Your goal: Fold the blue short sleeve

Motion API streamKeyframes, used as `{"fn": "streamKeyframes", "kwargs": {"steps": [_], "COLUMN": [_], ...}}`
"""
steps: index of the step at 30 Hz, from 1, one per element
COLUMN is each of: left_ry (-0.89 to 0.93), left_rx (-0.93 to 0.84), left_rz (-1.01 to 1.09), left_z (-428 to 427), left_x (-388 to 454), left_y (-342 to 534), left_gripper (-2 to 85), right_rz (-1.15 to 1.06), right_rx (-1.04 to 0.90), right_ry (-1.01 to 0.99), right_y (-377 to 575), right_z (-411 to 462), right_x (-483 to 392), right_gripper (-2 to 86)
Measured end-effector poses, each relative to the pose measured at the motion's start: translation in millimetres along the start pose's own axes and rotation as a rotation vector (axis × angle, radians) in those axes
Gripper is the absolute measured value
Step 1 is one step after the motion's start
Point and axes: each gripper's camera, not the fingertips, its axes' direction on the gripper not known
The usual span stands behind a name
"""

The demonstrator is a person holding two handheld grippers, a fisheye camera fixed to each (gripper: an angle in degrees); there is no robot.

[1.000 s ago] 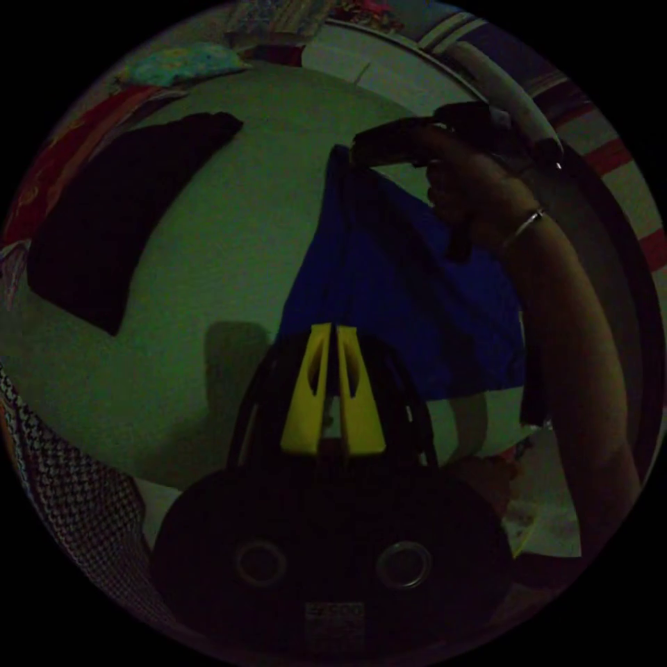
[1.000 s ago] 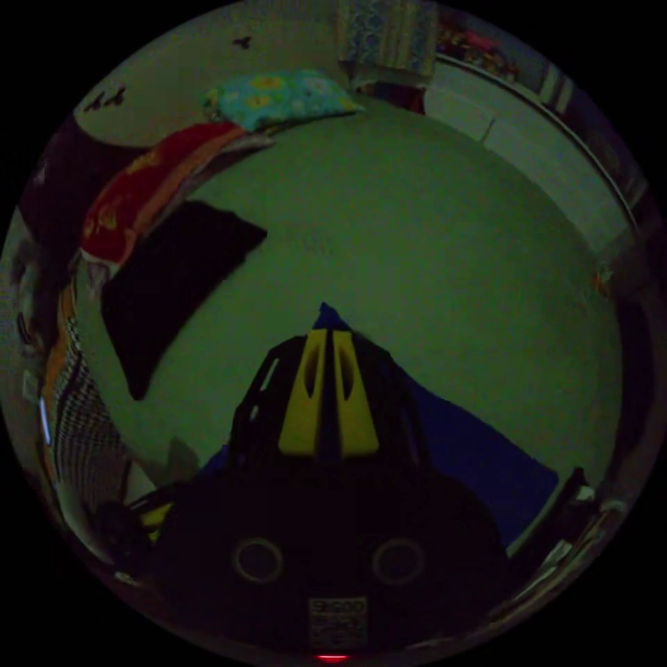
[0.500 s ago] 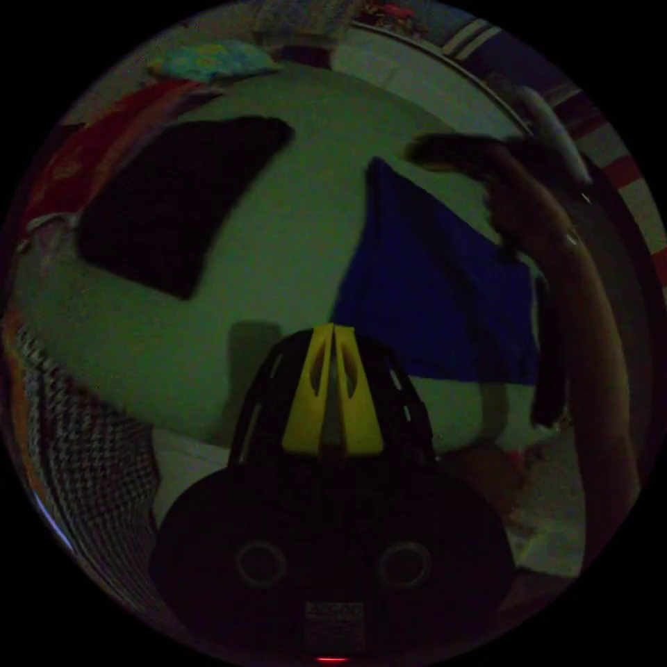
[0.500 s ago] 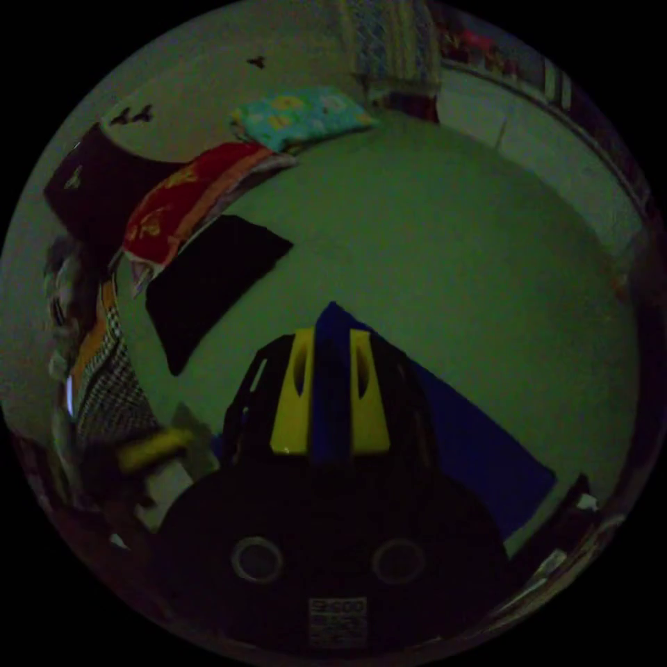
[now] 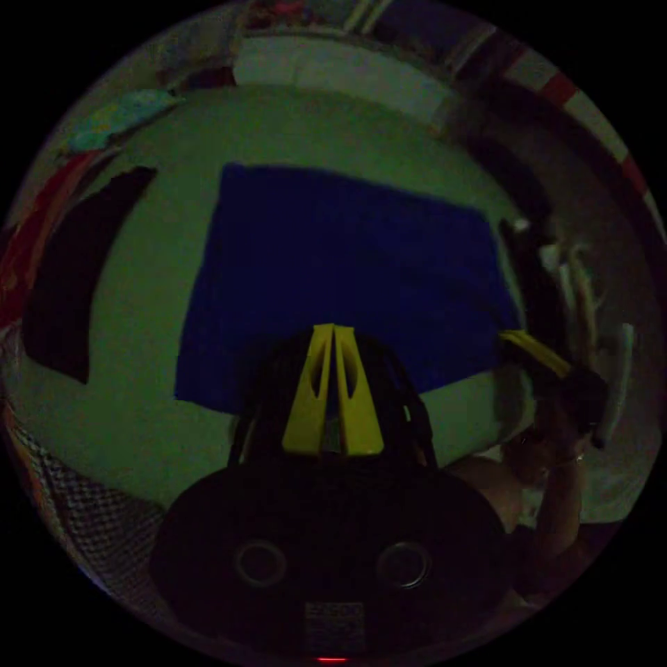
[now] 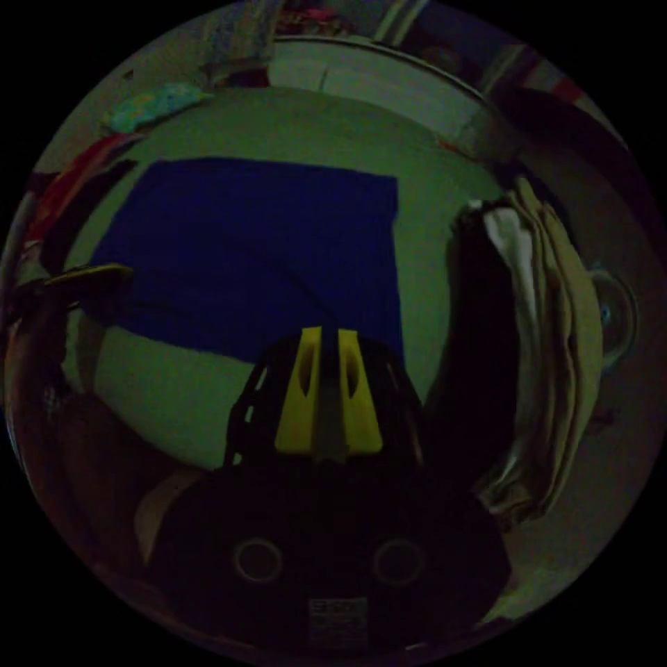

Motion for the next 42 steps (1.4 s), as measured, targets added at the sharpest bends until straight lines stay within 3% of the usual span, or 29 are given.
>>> {"fn": "streamKeyframes", "kwargs": {"steps": [5,14,23,28,31,37,42], "left_ry": [-0.106,0.132,0.055,-0.006,-0.046,0.085,0.128], "left_rx": [0.043,0.065,0.038,0.059,0.081,0.132,0.213], "left_rz": [0.017,0.471,0.472,0.468,0.447,0.498,0.498], "left_z": [-14.3,0.9,42.1,50.5,43.3,12.2,-12.9], "left_x": [53.8,253.8,363.3,378.9,374.4,345.0,313.6], "left_y": [8.6,31.5,17.5,19.9,21.1,23.7,28.9], "left_gripper": [0.2,10.0,16.2,14.3,8.8,6.0,5.9], "right_rz": [0.208,0.397,0.443,0.409,0.332,0.088,-0.022], "right_rx": [0.032,0.097,0.086,0.077,0.106,0.184,-0.046], "right_ry": [-0.090,-0.156,-0.146,-0.162,-0.185,-0.251,-0.447], "right_y": [33.1,69.7,73.5,55.8,30.8,-78.6,-205.6], "right_z": [-34.4,-75.5,-80.1,-77.3,-83.0,-97.2,-32.8], "right_x": [63.0,157.2,233.7,247.7,254.3,271.2,253.0], "right_gripper": [3.9,5.1,5.2,5.1,5.2,7.3,12.3]}}
